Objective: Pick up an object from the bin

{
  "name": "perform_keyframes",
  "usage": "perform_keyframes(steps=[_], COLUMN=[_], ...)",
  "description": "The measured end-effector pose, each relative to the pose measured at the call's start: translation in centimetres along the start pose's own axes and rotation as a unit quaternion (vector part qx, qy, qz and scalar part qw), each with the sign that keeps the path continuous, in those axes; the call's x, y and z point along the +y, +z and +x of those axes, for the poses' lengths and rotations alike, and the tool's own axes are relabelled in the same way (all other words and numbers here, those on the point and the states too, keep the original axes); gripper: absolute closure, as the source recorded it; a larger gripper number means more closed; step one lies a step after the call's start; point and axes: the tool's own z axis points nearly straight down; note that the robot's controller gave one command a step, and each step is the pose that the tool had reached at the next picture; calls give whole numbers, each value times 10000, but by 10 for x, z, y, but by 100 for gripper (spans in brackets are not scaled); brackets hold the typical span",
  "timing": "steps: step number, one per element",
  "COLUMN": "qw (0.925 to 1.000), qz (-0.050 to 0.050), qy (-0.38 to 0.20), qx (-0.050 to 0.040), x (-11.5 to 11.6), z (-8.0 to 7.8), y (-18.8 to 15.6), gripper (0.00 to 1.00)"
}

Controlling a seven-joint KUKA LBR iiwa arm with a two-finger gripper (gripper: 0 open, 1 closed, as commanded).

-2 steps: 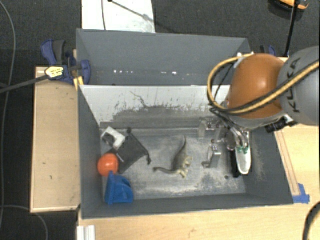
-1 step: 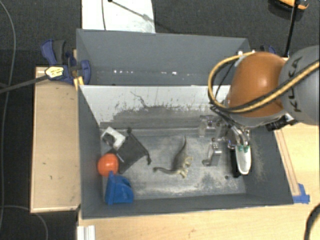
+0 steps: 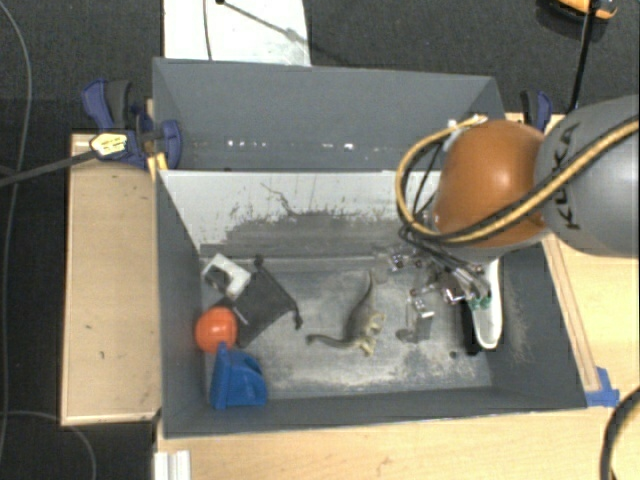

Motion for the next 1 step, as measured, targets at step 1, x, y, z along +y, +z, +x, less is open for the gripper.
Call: perform_keyframes(steps=[1], qw=[9970], qz=[-6], qy=[-778], qx=[10], x=[35], z=[1], y=[14], gripper=[0])
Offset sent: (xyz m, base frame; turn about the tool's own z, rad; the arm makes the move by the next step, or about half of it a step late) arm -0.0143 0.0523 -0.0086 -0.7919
